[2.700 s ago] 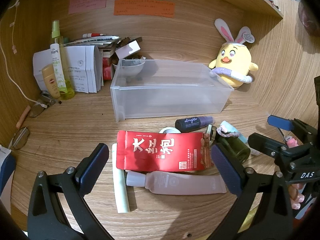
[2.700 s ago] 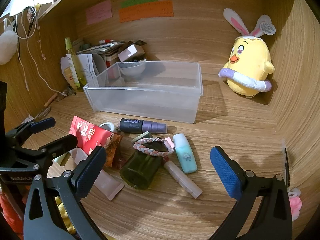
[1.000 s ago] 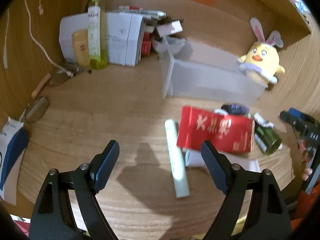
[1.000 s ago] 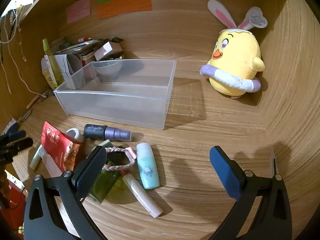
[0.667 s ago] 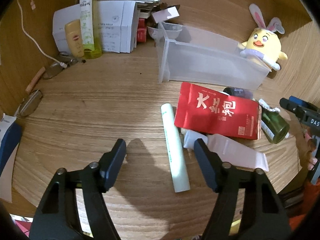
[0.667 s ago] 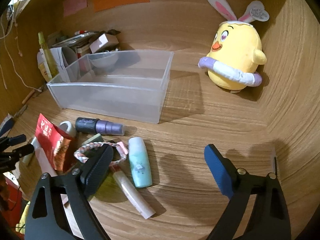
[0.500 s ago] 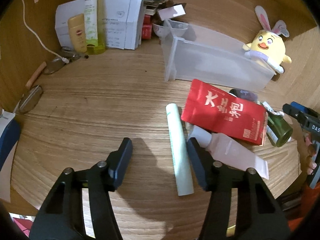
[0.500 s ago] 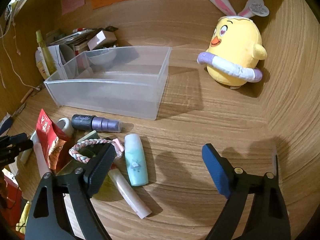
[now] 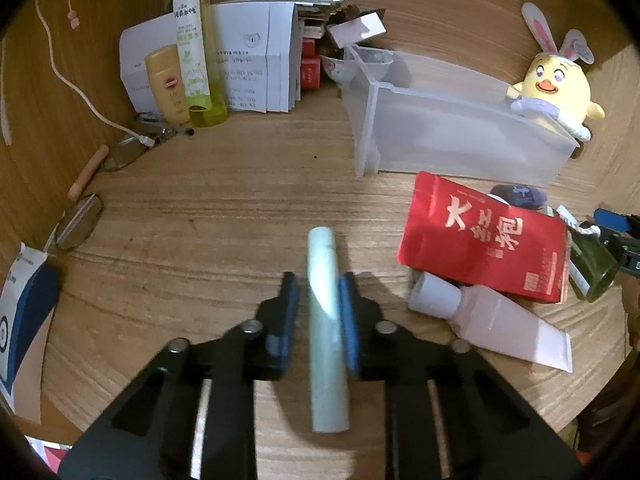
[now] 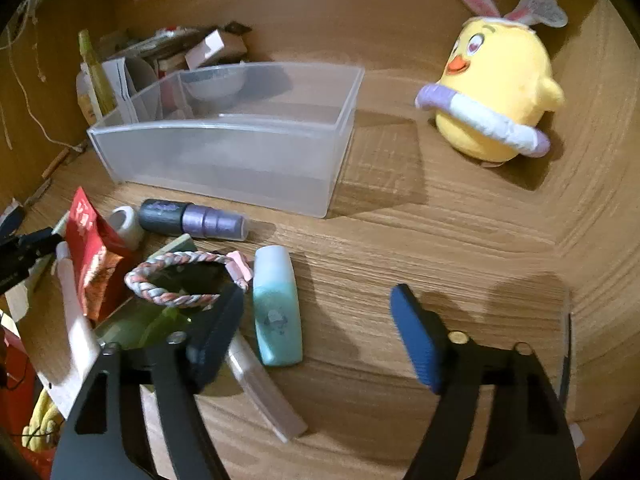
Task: Organize objects
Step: 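Grasp the pale green tube with the left tool while the right tool grasps the mint-green bottle, then lift both held items and carry them over the clear plastic box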
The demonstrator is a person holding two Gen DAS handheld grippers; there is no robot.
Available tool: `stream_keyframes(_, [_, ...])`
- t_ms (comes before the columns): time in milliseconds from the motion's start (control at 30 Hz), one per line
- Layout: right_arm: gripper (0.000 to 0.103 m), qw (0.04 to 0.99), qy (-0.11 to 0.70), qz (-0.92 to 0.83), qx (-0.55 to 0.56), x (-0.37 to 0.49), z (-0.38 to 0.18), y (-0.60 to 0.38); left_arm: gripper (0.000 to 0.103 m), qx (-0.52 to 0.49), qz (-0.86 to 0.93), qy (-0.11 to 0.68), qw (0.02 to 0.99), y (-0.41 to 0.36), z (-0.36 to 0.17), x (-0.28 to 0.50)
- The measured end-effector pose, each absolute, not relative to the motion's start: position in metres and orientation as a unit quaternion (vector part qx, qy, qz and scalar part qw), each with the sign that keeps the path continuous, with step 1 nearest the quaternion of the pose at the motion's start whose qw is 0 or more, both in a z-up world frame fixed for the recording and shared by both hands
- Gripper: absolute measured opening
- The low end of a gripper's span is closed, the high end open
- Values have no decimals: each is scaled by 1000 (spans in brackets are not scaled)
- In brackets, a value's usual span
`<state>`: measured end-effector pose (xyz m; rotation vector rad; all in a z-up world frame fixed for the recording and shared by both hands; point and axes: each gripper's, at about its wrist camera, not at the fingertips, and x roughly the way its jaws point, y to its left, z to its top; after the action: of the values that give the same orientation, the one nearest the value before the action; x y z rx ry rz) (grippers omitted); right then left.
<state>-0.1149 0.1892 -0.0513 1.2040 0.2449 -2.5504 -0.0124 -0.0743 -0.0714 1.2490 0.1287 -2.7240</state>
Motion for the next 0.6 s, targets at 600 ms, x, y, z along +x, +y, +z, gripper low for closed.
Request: stream_keyframes(600, [23,162,74,-893,413,-120,-55,189,15,376,-921,70,70,-76,-44,-9])
